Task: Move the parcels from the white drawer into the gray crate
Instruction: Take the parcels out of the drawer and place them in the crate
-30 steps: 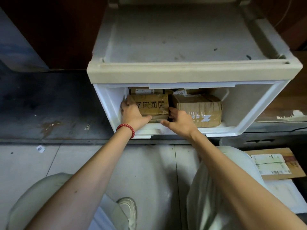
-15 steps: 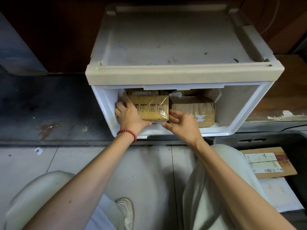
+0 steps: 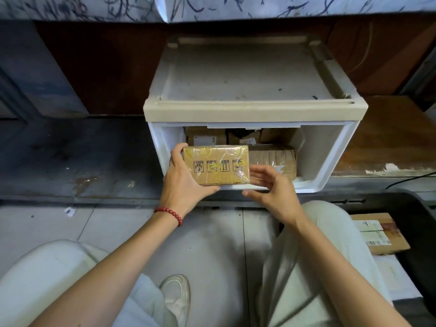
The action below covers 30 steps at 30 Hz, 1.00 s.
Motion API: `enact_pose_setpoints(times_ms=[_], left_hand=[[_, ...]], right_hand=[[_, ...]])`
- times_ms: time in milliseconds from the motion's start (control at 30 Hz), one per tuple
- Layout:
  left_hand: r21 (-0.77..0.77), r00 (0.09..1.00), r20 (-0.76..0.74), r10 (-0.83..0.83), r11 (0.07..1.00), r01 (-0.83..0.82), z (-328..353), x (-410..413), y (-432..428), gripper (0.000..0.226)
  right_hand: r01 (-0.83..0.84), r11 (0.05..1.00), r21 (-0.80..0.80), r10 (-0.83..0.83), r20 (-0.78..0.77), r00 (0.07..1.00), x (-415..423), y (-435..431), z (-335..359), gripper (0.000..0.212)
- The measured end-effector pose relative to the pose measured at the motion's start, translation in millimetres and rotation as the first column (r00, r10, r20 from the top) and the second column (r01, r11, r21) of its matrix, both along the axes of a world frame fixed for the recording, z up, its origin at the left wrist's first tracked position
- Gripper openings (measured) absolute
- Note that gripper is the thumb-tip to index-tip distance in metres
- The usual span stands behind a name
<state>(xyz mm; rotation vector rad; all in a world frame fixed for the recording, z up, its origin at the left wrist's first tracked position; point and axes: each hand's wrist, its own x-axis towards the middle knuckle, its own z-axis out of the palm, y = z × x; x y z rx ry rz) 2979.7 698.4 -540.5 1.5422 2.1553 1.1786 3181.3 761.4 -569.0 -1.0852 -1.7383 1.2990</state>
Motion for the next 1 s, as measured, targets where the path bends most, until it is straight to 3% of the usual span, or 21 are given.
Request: enact_pose_setpoints(times_ms=[267, 400, 533, 600, 833, 1000], left_hand=[[-0.014, 0.995, 0.024, -0.100, 0.995, 0.100, -6.7, -0.5, -65.8, 0.098], [-0.057, 0.995, -0.021, -0.102, 0.993, 0.101, -16.0, -11.6, -85.0, 0.098], [-0.028, 0.993, -0.101, -0.056, 0.998, 0.053, -19.6, -18.1, -96.3, 0.096], [-0.003, 0.993, -0.110, -0.046, 0.999, 0.046, -20.2, -21.6, -98.2, 0.096], [0.051, 0.989, 0.009, -0.146, 0.988, 0.146, -6.1, -33.5, -95.8, 0.096], [0.111, 0.944, 0.282, -0.173, 0.983, 0.147, 3.3, -34.5, -85.3, 0.086]], right_hand=[[-0.201, 0.962, 0.185, 0.159, 0.221, 0.962, 5.3, -24.1, -0.2, 0.103], [-0.307, 0.903, 0.301, 0.210, 0.315, 0.926, 1.0, -34.8, -1.5, 0.094], [-0.318, 0.793, 0.520, 0.097, 0.407, 0.908, -6.7, -45.6, 9.1, 0.082], [-0.323, 0.774, 0.544, 0.092, 0.408, 0.908, -10.8, -46.8, 9.5, 0.082], [-0.265, 0.854, 0.447, 0.192, 0.202, 0.960, -10.9, -38.2, 3.7, 0.089], [-0.141, 0.987, 0.081, 0.142, -0.005, 0.990, -10.5, -42.1, 10.6, 0.080]])
